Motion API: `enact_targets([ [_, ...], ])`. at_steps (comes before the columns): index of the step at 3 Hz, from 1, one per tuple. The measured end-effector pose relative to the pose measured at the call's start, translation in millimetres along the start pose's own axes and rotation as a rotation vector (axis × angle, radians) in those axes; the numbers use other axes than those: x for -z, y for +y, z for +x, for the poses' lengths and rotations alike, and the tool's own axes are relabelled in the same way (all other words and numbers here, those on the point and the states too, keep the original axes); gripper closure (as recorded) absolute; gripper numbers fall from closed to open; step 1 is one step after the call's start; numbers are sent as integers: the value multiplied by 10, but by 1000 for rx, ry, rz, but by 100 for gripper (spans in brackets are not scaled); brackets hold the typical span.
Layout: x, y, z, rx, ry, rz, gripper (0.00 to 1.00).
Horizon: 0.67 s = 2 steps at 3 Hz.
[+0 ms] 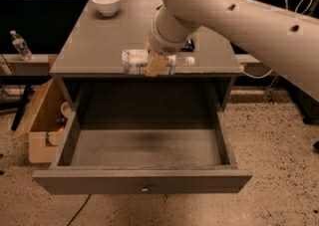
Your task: Pick blue plastic bottle from top drawer and place on counter
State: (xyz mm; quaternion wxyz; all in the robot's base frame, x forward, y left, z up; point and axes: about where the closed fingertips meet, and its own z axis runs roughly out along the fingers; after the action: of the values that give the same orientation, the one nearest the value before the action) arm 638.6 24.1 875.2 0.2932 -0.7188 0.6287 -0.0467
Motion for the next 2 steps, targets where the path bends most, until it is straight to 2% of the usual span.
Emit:
enact_targets([
  [1,-160,-440,-186,-34,-14,-5,100],
  [2,-402,-766,-356,-68,-41,-28,100],
])
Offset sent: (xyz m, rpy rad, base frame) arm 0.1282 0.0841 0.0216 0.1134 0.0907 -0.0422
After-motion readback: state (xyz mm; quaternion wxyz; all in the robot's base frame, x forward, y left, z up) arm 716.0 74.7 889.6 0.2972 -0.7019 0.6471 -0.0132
